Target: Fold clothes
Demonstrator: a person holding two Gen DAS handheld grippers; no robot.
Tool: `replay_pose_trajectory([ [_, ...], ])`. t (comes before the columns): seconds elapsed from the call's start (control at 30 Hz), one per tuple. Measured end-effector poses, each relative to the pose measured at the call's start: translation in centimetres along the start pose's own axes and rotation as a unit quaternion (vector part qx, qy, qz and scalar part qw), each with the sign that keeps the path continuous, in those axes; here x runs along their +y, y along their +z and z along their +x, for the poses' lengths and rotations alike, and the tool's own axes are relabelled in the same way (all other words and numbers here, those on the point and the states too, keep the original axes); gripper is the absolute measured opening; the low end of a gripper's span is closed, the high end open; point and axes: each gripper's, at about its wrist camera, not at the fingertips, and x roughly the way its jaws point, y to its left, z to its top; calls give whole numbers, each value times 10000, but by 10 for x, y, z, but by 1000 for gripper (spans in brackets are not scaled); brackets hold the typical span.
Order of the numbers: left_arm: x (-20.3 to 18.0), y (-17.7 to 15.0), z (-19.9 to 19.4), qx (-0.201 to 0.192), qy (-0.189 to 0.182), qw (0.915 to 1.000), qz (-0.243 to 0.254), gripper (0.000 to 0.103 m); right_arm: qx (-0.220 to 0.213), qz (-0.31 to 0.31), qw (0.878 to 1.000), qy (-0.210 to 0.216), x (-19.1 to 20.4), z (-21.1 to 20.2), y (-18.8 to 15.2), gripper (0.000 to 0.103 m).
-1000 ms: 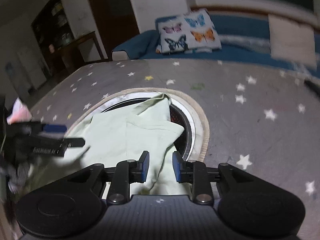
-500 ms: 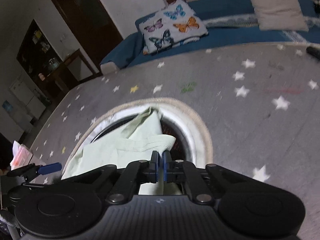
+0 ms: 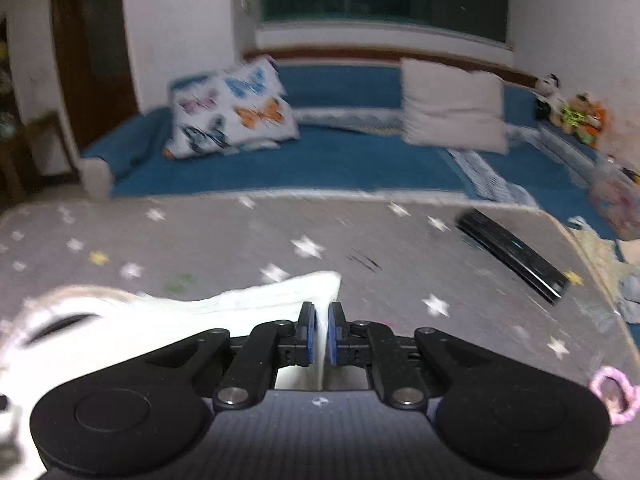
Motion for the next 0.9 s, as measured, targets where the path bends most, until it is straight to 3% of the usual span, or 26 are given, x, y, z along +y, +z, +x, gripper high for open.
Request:
replay_pose_trajectory([
  [0.1,-1,4,5,-24,49,10000,5,82,28,-120,9998,-177,3,2,-7,9],
  [0.13,-2,5,8,-30,70,10000,10,81,22,-149,9997,-188,5,2,-9,15],
  [0.2,-2,9,13,-53,108,9999,37,81,37,-195,9998,19,13,-2,-13,26],
  [0.43,0,22,33,-103,-37,9996,266,76,90,-487,9944,938,54,-25,-21,33],
  [0.5,1,24,37,-107,-178,9994,272,69,139,-565,9917,1144,65,-30,-24,33],
  [0.6,1,24,38,-112,-489,9982,326,50,222,-672,9875,1410,79,-39,-30,33],
  [0.63,0,24,38,-129,-548,9977,367,41,232,-689,9866,1462,81,-41,-30,33],
  [0.67,-1,23,37,-147,-607,9972,408,25,243,-706,9856,1514,84,-42,-31,33],
  [0.73,-2,22,35,-181,-729,9961,468,11,264,-741,9837,1617,89,-45,-32,33],
  [0.9,-8,17,12,-434,-945,9935,461,7,317,-654,9795,1879,98,-51,-32,33],
])
